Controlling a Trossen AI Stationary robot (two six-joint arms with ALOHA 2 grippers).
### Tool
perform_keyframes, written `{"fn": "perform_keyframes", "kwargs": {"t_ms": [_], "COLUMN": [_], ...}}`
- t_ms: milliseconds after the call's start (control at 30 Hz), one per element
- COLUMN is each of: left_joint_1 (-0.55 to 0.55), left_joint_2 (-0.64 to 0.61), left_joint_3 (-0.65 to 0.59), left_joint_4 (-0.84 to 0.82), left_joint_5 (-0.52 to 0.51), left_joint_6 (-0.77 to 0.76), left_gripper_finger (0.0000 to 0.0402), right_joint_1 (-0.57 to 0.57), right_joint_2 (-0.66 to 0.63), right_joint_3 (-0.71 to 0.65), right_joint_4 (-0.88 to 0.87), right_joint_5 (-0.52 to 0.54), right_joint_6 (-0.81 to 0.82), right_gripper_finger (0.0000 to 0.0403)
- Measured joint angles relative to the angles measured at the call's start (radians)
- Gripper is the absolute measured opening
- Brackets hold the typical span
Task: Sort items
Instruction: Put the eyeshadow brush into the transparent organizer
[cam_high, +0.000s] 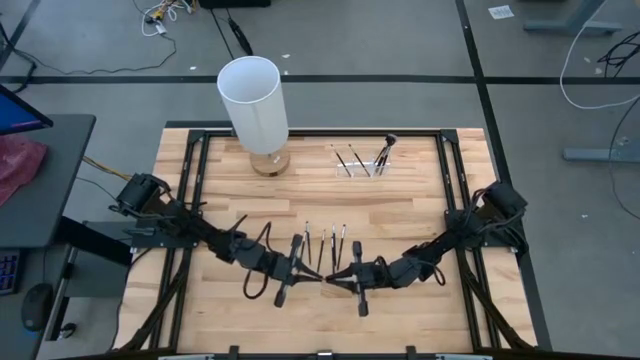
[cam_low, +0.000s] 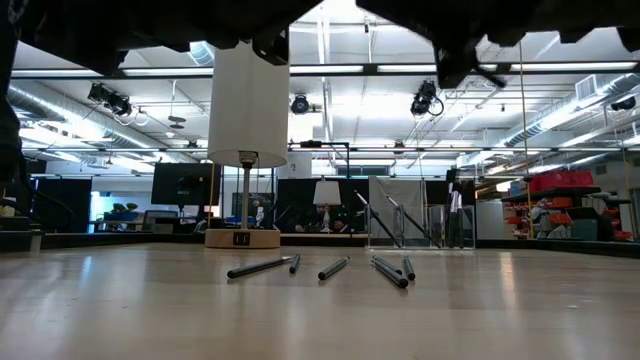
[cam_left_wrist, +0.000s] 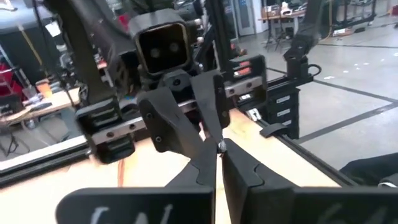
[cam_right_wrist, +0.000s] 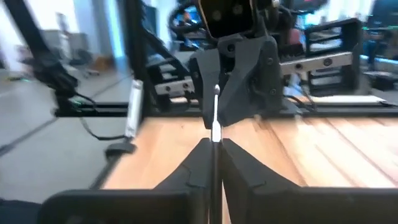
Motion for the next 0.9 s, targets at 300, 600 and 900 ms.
{"fn": "perform_keyframes", "kwargs": {"t_ms": [300, 600, 900], "left_joint_1": [0.029, 0.253, 0.629], "left_joint_2": [0.0, -0.045, -0.07], "left_joint_3": [0.0, 0.013, 0.374], "left_joint_4": [-0.032, -0.153, -0.786], "left_joint_5": [-0.067, -0.097, 0.091], "left_joint_6": [-0.103, -0.28, -0.309], "left_gripper_finger": [0.0005, 0.0005, 0.0005], "right_joint_1": [0.053, 0.151, 0.172], "right_joint_2": [-0.182, -0.282, -0.184], "right_joint_3": [-0.003, -0.004, -0.005], "right_joint_4": [-0.576, -1.16, -1.164], "right_joint_5": [0.138, 0.159, 0.293], "right_joint_6": [0.324, 0.852, 0.923], "right_gripper_finger": [0.012, 0.0139, 0.012]}}
